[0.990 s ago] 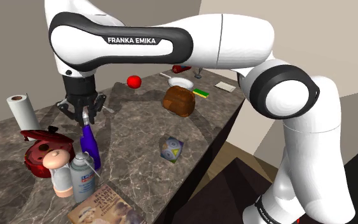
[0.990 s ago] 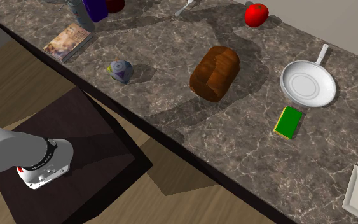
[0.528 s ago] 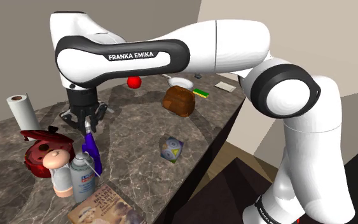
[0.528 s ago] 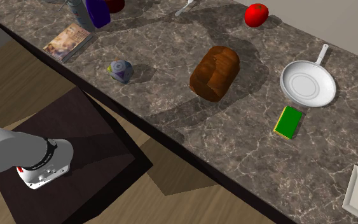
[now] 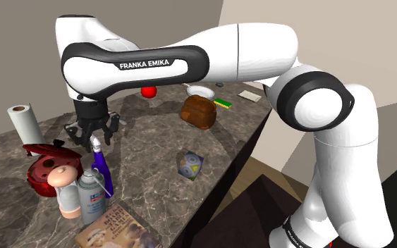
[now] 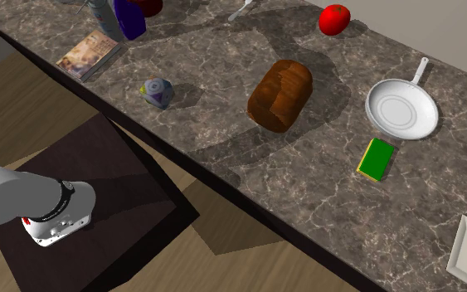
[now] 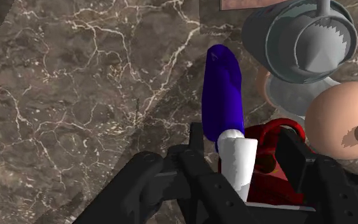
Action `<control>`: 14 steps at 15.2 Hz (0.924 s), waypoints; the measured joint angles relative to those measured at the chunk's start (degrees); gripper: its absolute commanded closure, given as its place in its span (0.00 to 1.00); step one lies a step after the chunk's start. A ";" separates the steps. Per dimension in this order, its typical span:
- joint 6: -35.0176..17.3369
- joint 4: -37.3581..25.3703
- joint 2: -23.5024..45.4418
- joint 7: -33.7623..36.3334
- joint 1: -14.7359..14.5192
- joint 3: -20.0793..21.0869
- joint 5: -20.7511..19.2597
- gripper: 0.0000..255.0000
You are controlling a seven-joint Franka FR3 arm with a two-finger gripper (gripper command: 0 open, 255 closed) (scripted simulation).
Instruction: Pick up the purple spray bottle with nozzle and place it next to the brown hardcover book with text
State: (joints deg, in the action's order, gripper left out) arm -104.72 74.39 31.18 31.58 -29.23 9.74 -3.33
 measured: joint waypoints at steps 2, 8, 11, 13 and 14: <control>0.00 0.00 0.00 0.00 0.00 0.00 0.00 0.00; 3.98 -4.35 0.28 -0.02 -0.21 0.03 -0.01 0.00; 7.06 -7.43 0.27 -0.10 -0.30 0.05 0.01 0.00; 7.34 -7.61 0.22 -0.12 -0.29 0.05 0.03 0.00; 7.38 -7.64 0.21 -0.12 -0.29 0.05 0.03 0.00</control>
State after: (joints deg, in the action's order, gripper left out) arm -97.34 66.75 31.39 31.47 -29.52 9.79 -3.30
